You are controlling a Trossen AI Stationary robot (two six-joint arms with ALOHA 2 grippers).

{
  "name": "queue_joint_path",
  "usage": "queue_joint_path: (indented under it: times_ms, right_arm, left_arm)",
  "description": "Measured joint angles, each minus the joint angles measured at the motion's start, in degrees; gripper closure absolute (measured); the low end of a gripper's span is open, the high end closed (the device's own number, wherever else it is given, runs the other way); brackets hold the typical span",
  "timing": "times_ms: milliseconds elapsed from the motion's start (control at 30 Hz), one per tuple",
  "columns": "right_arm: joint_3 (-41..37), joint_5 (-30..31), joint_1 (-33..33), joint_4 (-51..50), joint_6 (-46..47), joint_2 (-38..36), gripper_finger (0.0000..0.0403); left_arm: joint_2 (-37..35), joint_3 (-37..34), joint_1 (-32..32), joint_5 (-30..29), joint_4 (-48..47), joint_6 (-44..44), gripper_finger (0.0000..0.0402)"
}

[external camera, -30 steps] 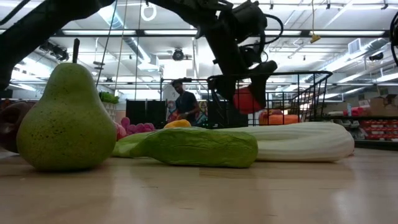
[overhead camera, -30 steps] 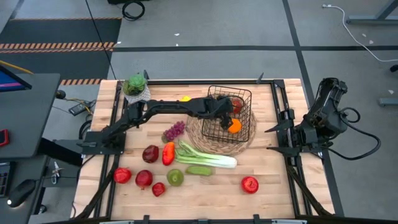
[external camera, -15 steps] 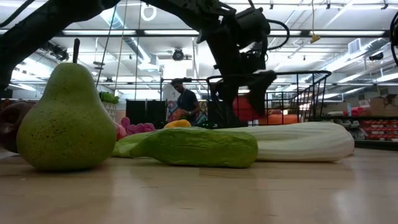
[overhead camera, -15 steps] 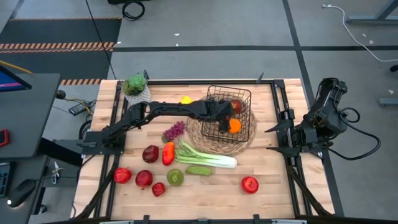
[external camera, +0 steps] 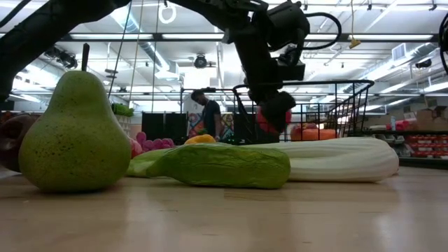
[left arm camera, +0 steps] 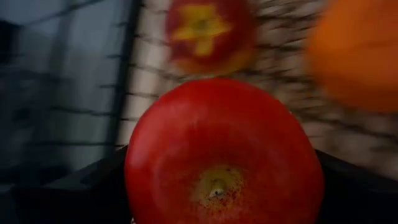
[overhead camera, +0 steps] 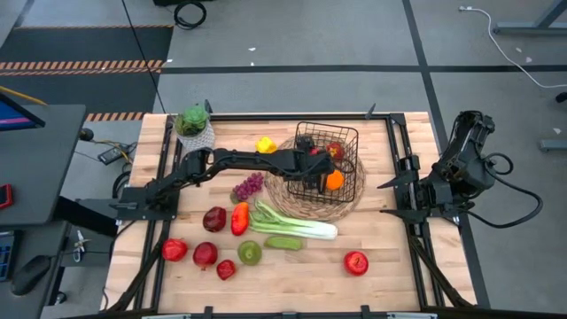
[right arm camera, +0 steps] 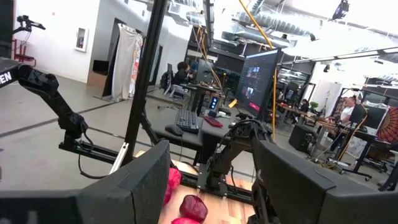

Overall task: Build produce basket
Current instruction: Put the apple into the wire basket

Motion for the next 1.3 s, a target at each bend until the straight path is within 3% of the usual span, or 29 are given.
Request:
queue_joint_path:
  times_ms: [100, 333, 567, 933, 1300]
  right_arm:
    - [0.0, 0.0, 0.0, -0.1, 0.0, 0.0, 0.0156]
    - [0.0, 0.0, 0.0, -0.1, 0.0, 0.0, 0.0156]
    - [0.0, 0.0, 0.0, 0.0, 1.4, 0.0, 0.0156]
    - [0.0, -0.1, 0.0, -0.1, 2.7, 0.3, 0.0156]
    - [0.0, -0.2, 0.0, -0.2, 2.8, 0.3, 0.0156]
  left_arm:
    - [0.0, 0.0, -0.1, -3.5, 0.3, 4.6, 0.0049]
    - [0.0, 0.0, -1.2, -2.6, 4.3, 13.1, 0.0049]
    - [1.0, 0.1, 0.6, 5.3, 10.3, 12.8, 0.0049]
    - [3.5, 0.0, 1.6, 5.6, 8.0, 12.7, 0.0049]
    - [3.5, 0.0, 1.6, 7.5, 3.1, 2.5, 0.0049]
